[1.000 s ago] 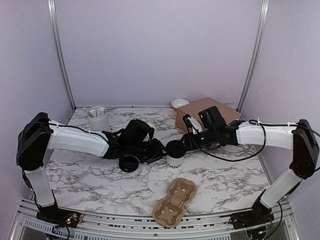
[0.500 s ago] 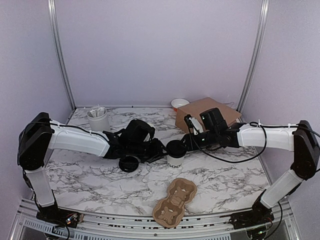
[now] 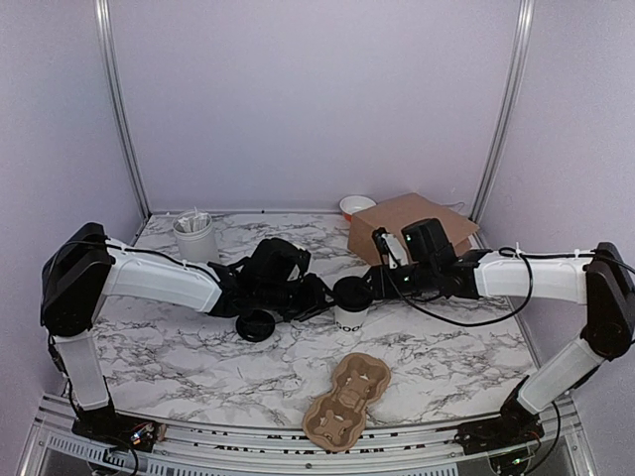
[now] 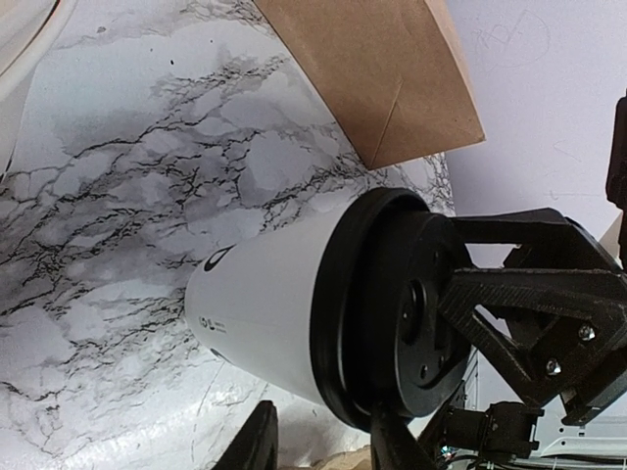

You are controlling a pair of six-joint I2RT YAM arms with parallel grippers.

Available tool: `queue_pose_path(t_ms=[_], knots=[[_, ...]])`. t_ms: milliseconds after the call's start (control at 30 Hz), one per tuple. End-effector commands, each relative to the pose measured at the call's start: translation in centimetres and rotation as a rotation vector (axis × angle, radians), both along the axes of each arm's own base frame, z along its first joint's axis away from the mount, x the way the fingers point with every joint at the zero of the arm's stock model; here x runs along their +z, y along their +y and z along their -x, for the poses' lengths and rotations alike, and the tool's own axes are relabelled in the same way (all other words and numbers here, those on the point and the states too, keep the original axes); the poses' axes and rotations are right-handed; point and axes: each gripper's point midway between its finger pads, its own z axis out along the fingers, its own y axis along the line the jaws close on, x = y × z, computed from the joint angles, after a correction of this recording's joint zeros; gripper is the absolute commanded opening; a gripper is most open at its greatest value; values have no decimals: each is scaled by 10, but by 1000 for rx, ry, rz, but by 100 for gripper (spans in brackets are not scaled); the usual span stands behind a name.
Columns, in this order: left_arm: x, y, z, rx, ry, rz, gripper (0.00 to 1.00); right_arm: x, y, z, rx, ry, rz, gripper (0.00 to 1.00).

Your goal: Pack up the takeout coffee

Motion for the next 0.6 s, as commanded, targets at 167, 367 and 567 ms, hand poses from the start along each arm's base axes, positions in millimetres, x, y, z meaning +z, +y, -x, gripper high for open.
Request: queue_pose_path(t_ms=[167, 367, 567], knots=[[-36, 31, 4, -23, 32, -298, 34, 11, 5, 16, -47, 78, -36, 42], [-14, 19, -4, -38, -8, -271, 35, 23, 6, 15, -85, 69, -75, 47], [4, 12, -10, -47, -45, -242, 36, 33, 1, 14, -126, 54, -98, 50]])
